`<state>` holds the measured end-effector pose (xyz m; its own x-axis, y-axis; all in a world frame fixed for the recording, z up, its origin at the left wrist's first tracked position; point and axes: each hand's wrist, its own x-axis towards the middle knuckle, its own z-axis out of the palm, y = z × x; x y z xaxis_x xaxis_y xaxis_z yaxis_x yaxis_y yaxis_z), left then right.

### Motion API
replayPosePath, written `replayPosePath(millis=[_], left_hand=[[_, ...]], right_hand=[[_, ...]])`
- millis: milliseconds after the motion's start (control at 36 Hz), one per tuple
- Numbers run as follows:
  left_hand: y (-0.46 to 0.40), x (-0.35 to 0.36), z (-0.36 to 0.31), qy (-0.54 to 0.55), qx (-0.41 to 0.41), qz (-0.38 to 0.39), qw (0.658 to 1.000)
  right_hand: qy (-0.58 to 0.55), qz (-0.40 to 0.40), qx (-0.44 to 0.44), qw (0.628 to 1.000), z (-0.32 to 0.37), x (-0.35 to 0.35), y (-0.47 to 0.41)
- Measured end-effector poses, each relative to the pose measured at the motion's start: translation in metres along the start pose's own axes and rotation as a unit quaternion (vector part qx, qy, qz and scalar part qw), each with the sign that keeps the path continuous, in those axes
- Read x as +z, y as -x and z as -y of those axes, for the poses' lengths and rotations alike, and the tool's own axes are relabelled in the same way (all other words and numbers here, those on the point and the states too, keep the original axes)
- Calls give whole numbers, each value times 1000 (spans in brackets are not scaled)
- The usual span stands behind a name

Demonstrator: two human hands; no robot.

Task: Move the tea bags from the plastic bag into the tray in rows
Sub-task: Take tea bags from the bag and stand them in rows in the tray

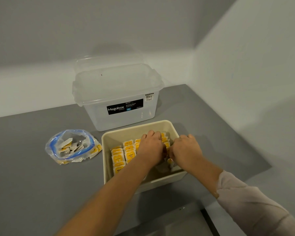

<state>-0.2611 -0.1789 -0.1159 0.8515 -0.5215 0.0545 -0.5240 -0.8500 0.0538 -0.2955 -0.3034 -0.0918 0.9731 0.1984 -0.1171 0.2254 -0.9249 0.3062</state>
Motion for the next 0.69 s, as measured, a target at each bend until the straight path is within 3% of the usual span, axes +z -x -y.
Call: replayPosePath(millis=[694], left_hand=[[9, -14, 0, 31, 14, 28, 999]], right_hand=[[-18, 13, 2, 1000, -4, -2, 1]])
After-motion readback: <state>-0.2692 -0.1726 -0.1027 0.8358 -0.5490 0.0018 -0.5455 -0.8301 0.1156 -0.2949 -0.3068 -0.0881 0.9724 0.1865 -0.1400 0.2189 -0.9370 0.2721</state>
